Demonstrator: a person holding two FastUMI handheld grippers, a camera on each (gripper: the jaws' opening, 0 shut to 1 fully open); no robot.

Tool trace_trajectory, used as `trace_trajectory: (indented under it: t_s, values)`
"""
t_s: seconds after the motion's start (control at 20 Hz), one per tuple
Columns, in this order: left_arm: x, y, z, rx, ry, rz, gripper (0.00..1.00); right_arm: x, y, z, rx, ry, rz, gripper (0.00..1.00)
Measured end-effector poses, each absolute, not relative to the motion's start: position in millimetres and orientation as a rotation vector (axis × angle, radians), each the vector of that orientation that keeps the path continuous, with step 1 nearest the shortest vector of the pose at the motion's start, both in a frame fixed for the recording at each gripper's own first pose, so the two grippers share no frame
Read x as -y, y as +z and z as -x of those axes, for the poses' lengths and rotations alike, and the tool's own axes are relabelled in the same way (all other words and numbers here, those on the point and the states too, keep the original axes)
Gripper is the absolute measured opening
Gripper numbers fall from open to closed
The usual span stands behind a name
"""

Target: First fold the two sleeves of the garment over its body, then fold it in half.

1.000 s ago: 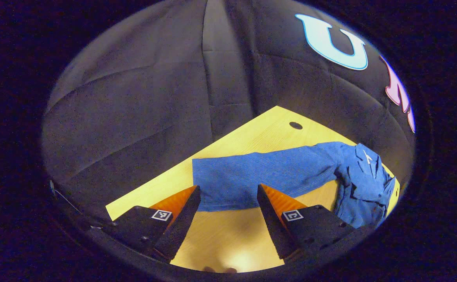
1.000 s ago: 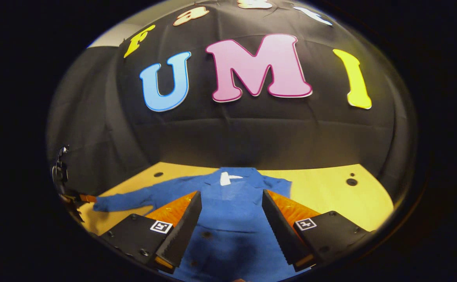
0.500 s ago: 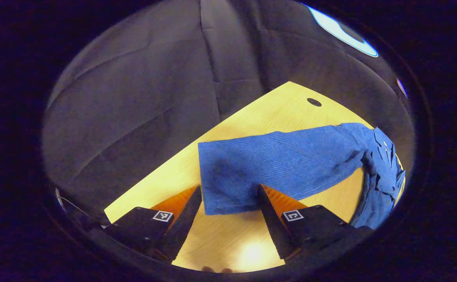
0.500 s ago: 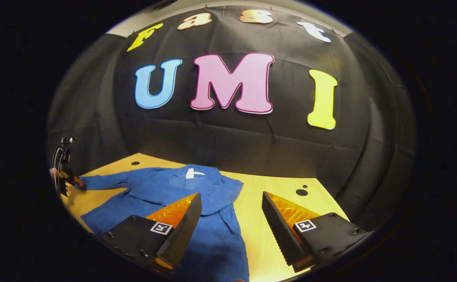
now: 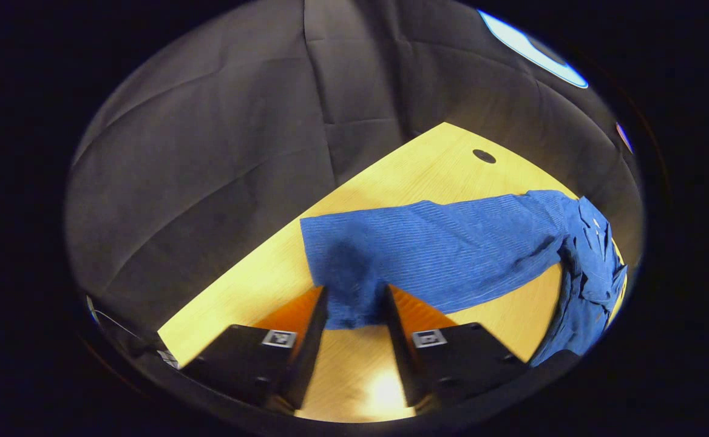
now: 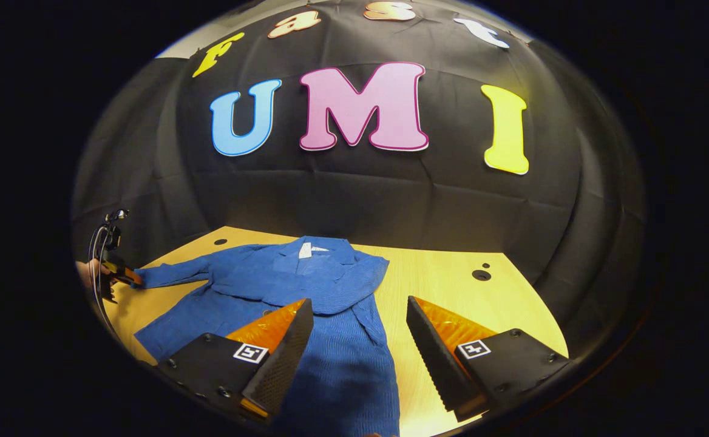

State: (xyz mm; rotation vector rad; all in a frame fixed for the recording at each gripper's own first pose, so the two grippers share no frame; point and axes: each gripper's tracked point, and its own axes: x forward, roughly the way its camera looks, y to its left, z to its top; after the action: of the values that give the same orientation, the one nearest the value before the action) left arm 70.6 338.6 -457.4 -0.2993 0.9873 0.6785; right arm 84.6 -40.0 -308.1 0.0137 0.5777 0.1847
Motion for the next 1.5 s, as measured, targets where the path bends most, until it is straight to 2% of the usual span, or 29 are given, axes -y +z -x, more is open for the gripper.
trace_trajectory:
  t_s: [0.1,0.15,0.3,0.5,0.7,0.9,1.2,1.35,1.45,1.5]
  values:
    - [-336.2,-453.9,-73.0,-0.954,0.668,0.352,0.17,43.6,-312.0,-87.3,-0.584,0.174,-0.016,0.97]
    - [-333.7,-452.0,-76.3,-0.933,0.654,0.383,0.08,45.4,-313.0,-89.4,-0.585,0.17,-0.021,0.97]
    - [-336.9,-451.8,-78.3,-0.894,0.685,0.444,0.0,49.3,-314.7,-94.6,-0.586,0.157,-0.03,0.97]
    - [-327.9,-416.9,-99.4,-0.819,0.697,0.364,0.0,58.8,-316.2,-99.0,-0.585,0.142,-0.019,0.98]
    - [-257.2,-355.1,-173.3,-0.68,0.544,0.301,0.0,70.6,-318.0,-99.6,-0.591,0.129,-0.008,0.97]
    - [-106.2,-305.2,-257.2,-0.594,0.292,0.232,0.0,88.7,-320.4,-104.7,-0.585,0.12,-0.026,0.97]
    - [109.1,-317.7,-300.0,-0.657,-0.097,0.317,0.0,138.3,-334.6,-101.4,-0.618,0.026,-0.054,0.97]
    - [171.3,-340.4,-311.6,-0.684,-0.177,0.34,0.0,163.6,-338.9,-90.7,-0.634,-0.032,-0.107,0.97]
    - [202.4,-348.7,-312.9,-0.705,-0.23,0.381,0.1,173.8,-343.8,-85.6,-0.647,-0.063,-0.125,0.98]
    - [214.2,-351.6,-314.0,-0.709,-0.256,0.44,0.23,178.0,-345.6,-81.5,-0.655,-0.076,-0.131,0.98]
